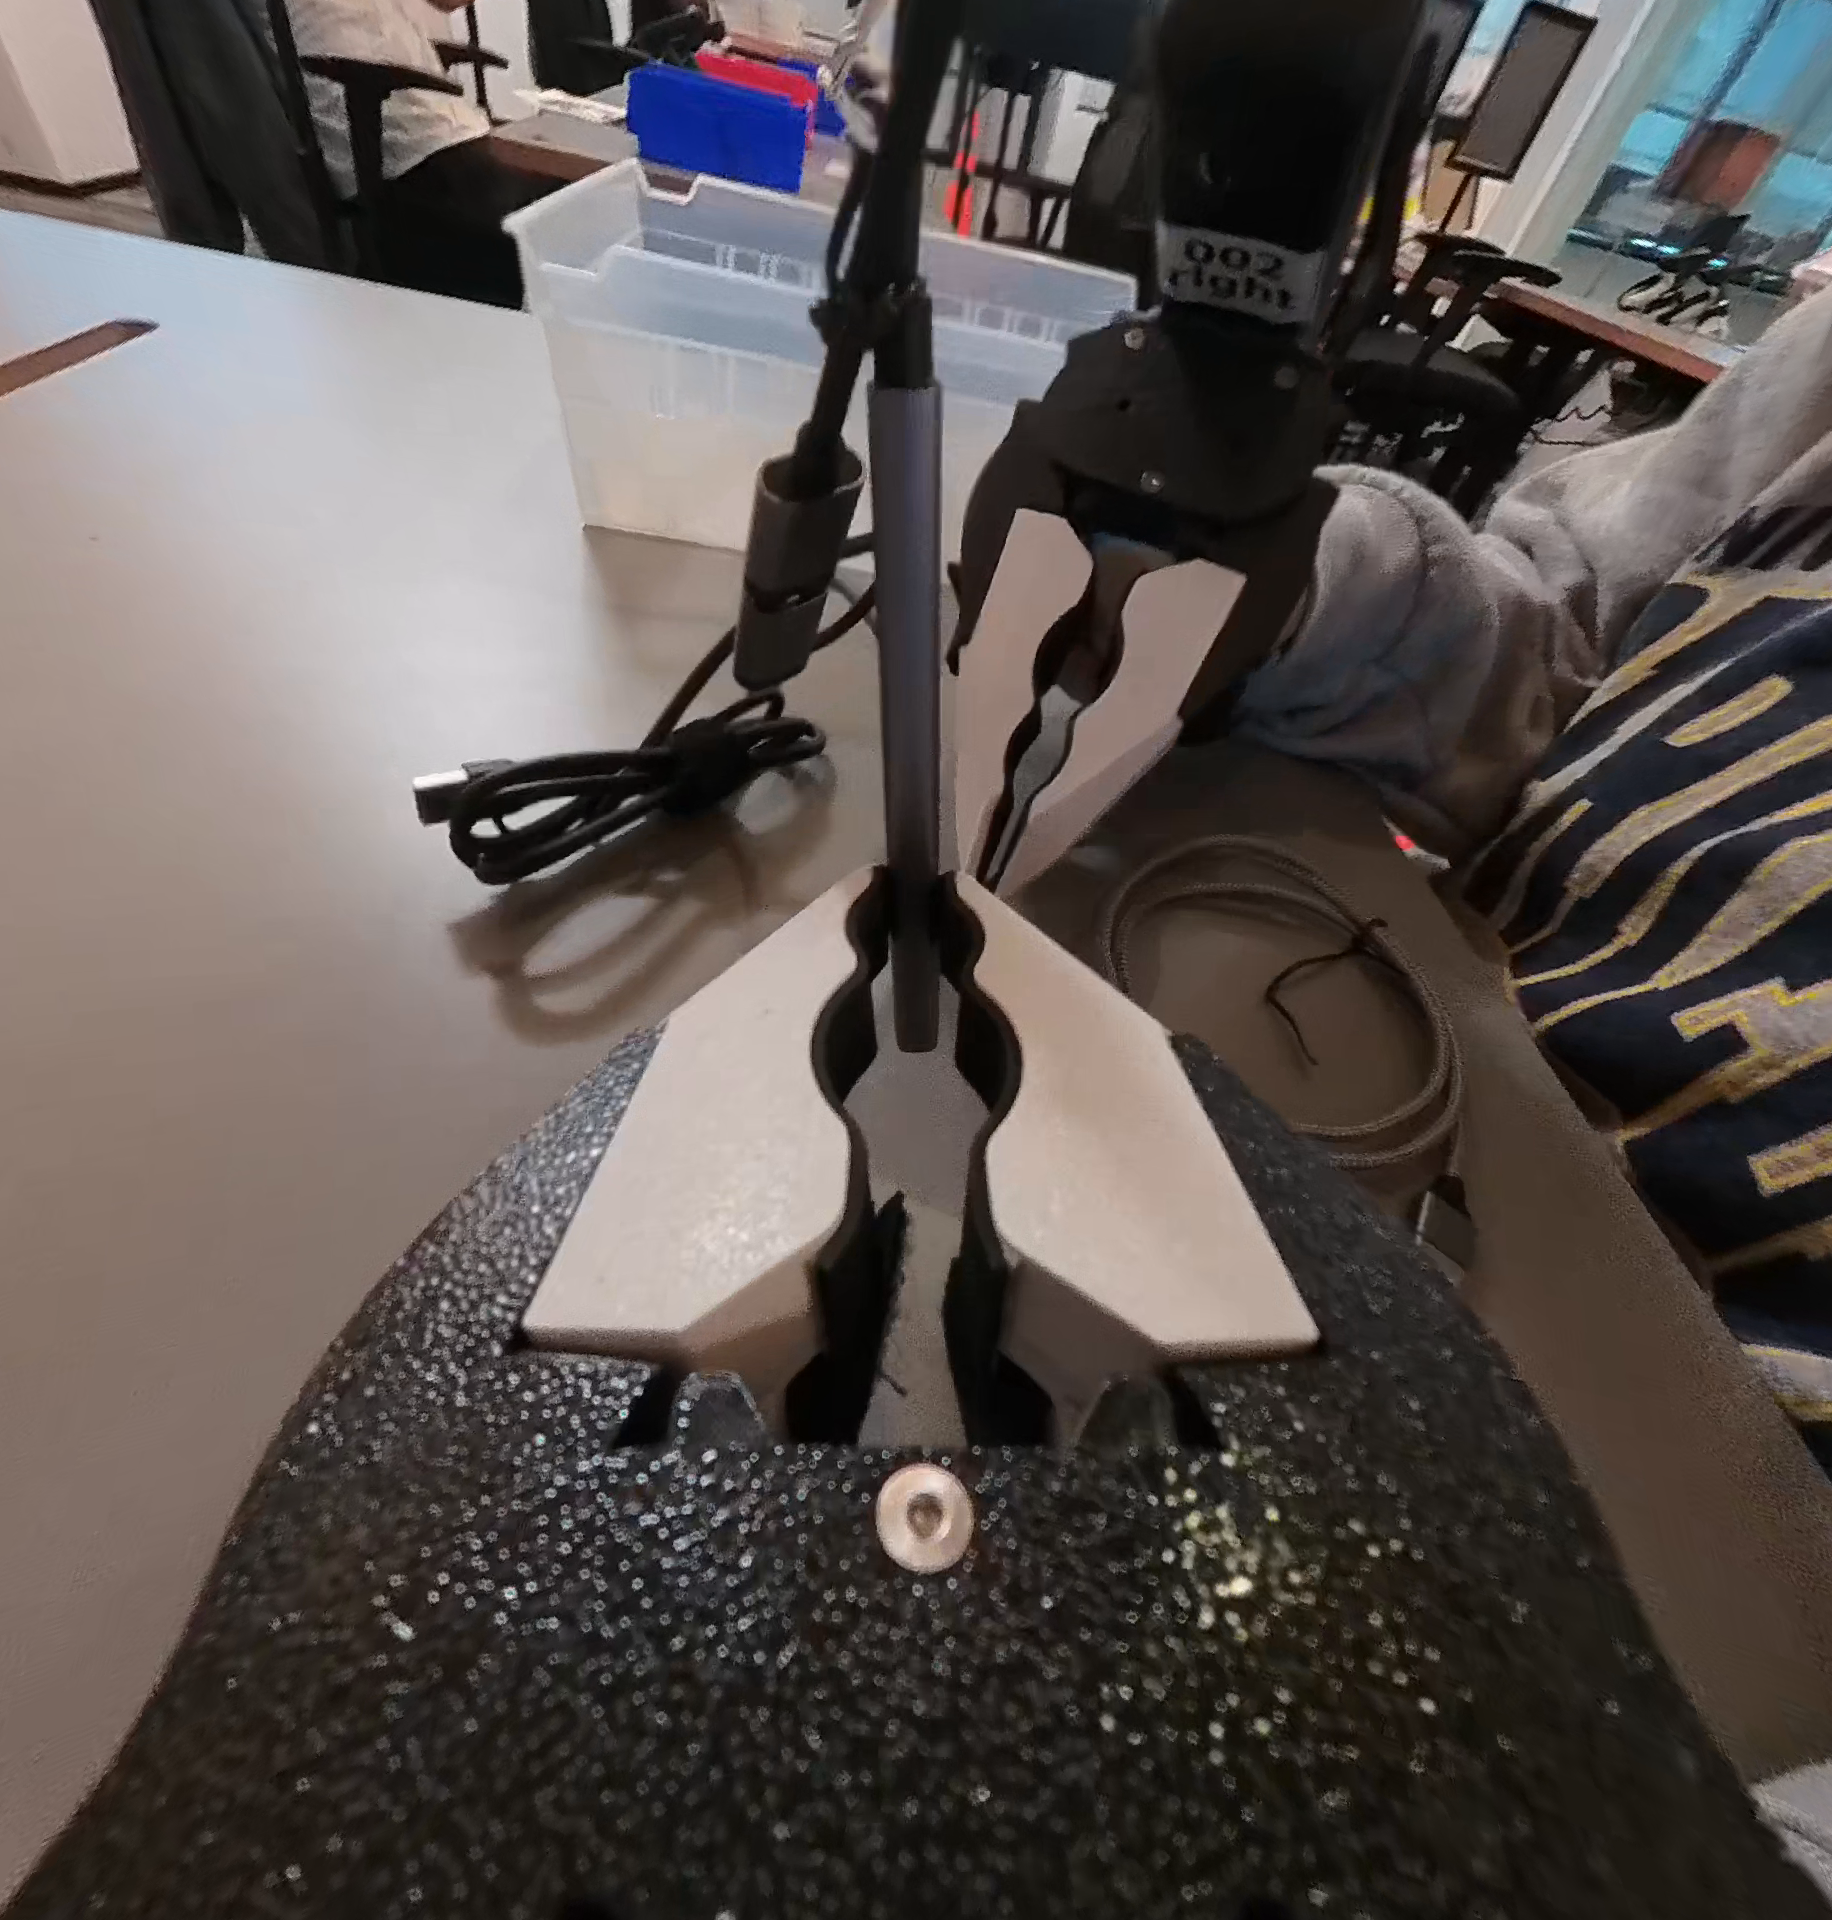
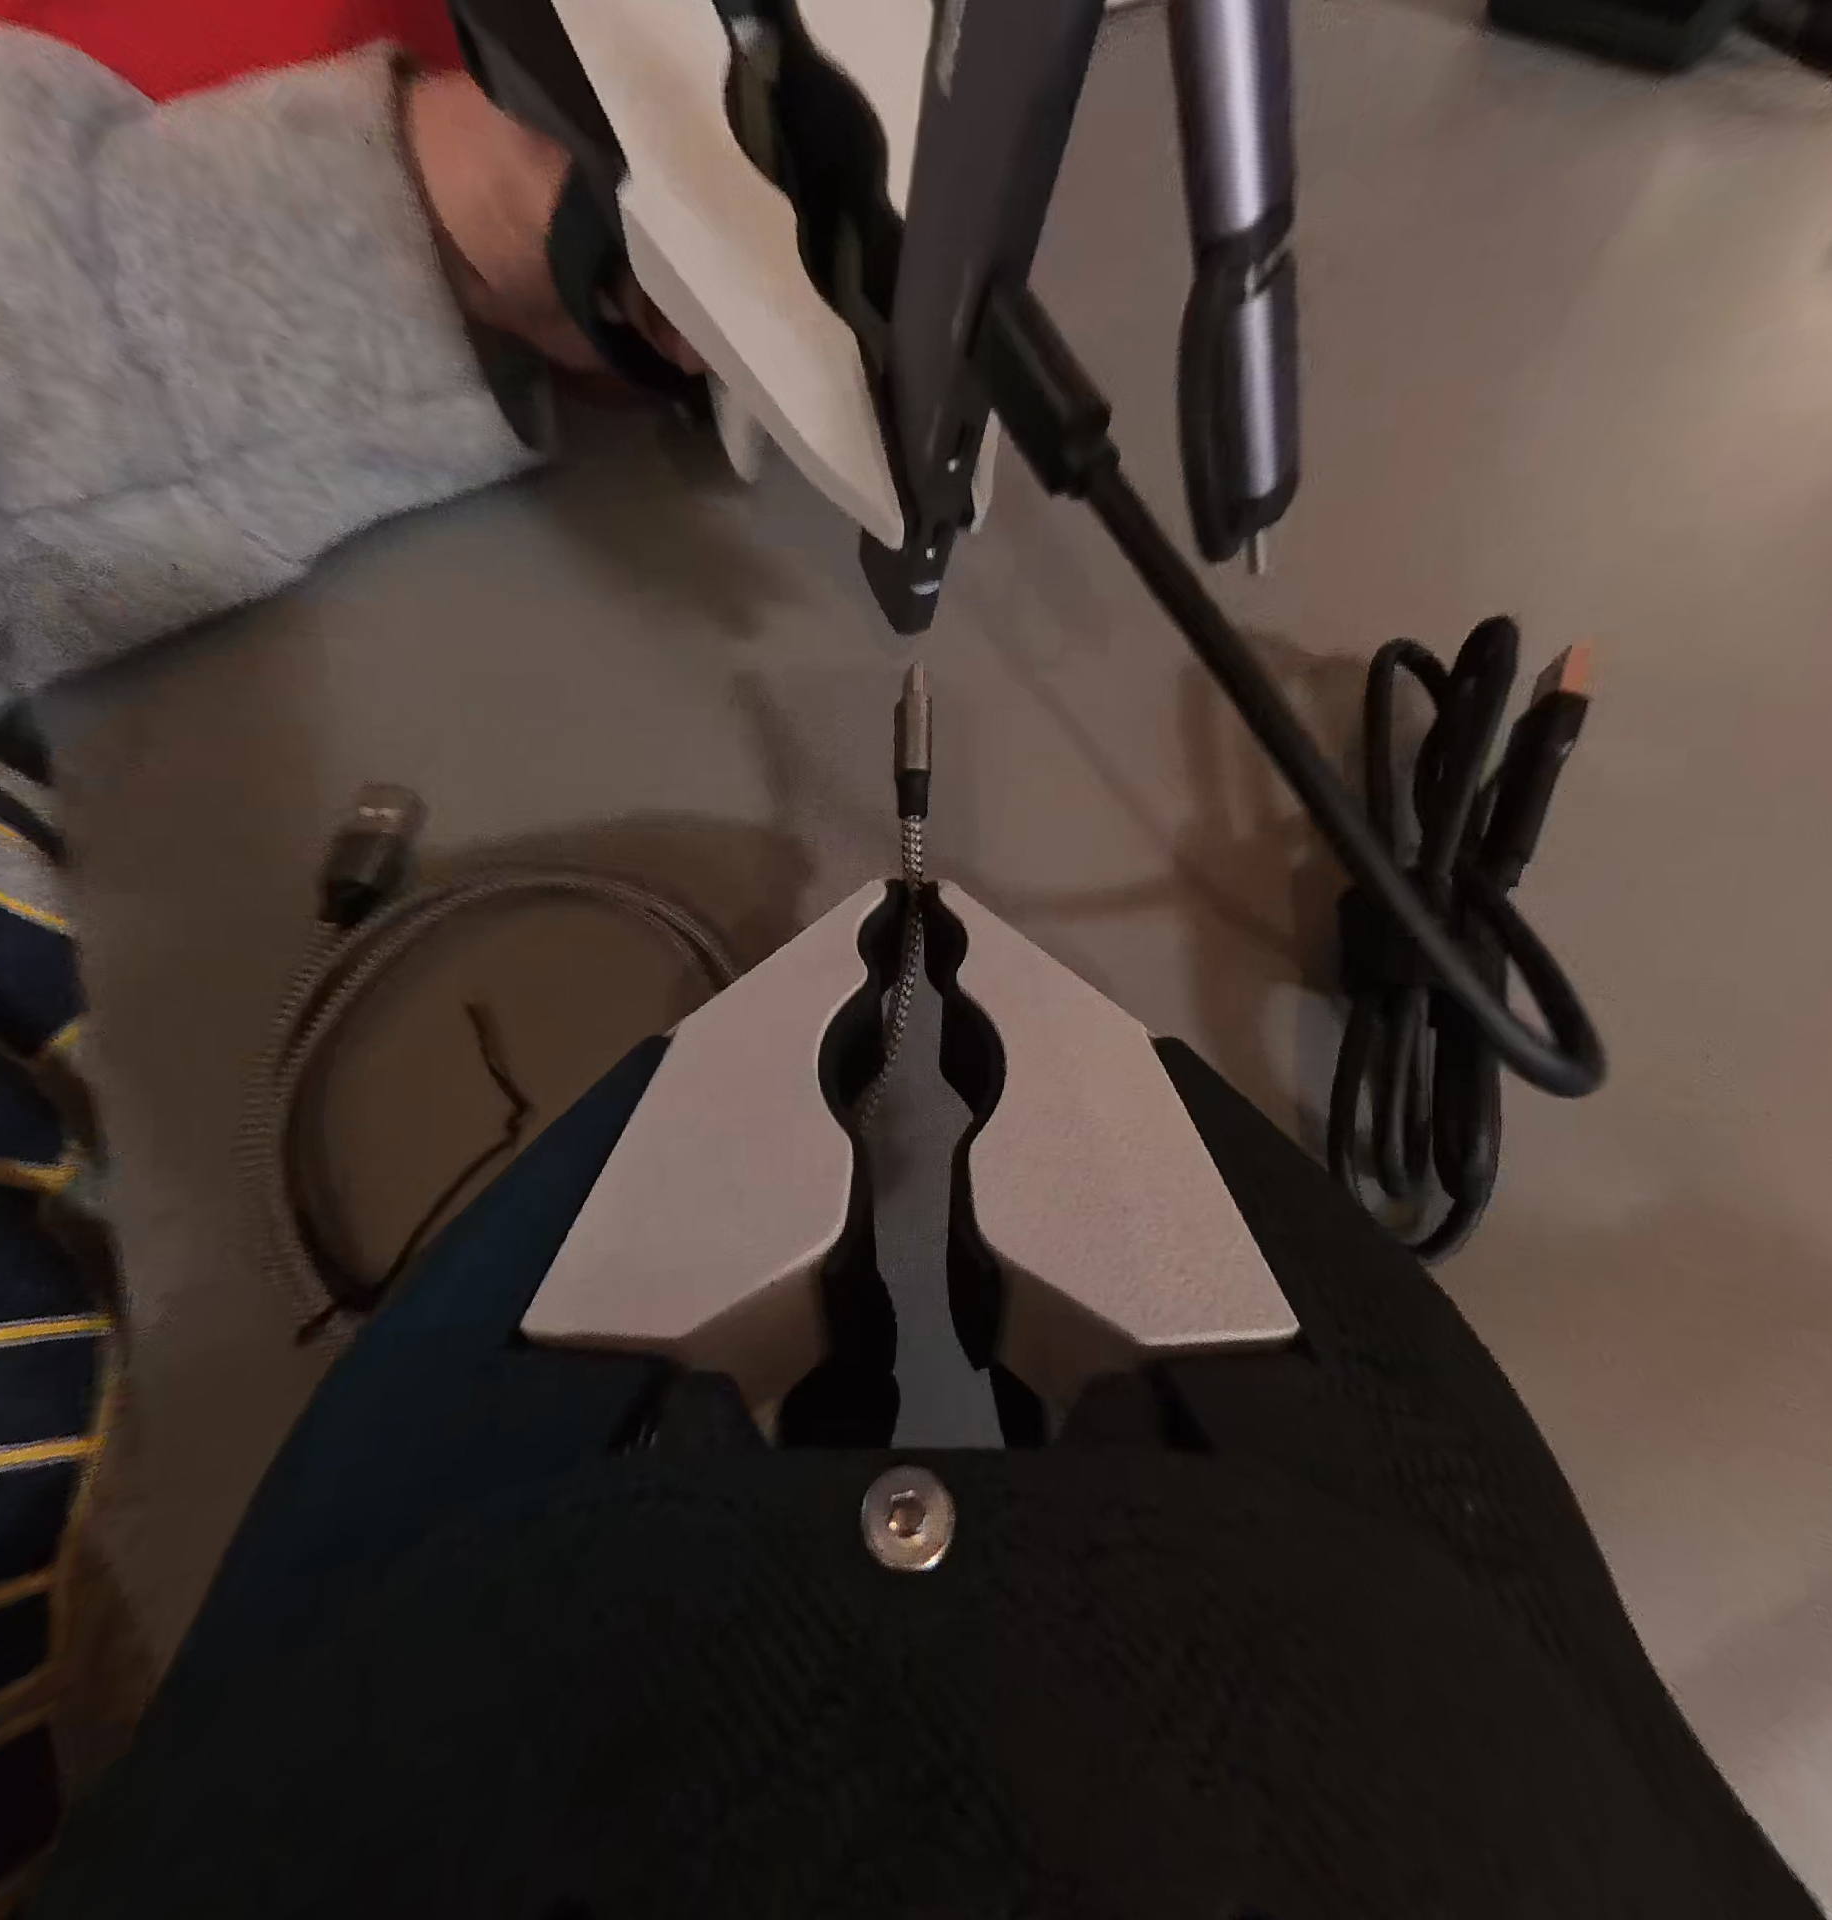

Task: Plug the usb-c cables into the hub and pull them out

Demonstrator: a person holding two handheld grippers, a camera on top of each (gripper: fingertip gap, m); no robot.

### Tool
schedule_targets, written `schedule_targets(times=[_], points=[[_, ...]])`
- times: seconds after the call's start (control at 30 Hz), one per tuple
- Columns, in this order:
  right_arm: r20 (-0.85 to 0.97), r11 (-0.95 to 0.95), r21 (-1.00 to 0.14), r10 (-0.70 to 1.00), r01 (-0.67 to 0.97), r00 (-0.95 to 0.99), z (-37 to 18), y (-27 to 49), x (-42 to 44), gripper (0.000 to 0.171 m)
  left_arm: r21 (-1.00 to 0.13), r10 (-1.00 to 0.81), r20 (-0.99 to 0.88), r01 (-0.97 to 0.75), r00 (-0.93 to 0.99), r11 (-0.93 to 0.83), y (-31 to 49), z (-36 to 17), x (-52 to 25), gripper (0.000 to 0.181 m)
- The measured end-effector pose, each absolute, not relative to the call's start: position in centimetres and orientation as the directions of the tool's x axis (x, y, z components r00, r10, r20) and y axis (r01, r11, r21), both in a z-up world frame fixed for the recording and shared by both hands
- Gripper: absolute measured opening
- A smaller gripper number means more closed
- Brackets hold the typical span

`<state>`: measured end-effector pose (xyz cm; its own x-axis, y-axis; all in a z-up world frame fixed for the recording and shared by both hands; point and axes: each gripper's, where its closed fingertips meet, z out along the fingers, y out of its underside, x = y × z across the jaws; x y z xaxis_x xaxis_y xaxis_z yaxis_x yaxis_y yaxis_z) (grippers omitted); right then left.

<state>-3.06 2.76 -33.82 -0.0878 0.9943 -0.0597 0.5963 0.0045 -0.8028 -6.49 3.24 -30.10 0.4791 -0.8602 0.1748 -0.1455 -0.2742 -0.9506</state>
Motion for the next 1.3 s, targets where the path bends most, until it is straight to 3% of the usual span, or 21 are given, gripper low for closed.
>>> schedule_targets(times=[0.37, 0.77, 1.3], points=[[-0.076, 0.032, -0.800, 0.985, 0.599, -0.154, -28.9, 0.6, -2.2, 0.001, -0.976, -0.942, 0.204, -0.015, 0.267, -0.216, 0.4, -27.3, -4.9, 0.007], [-0.095, 0.072, -0.734, 0.974, 0.675, -0.208, -29.6, -0.2, -1.6, 0.001, -0.972, -0.945, 0.210, -0.049, 0.249, -0.229, 0.0, -27.7, -4.6, 0.007], [-0.121, 0.025, -0.741, 0.978, 0.672, -0.170, -29.4, 0.6, -1.8, 0.001, -0.971, -0.939, 0.218, -0.036, 0.267, -0.236, 0.1, -27.6, -5.3, 0.007]])
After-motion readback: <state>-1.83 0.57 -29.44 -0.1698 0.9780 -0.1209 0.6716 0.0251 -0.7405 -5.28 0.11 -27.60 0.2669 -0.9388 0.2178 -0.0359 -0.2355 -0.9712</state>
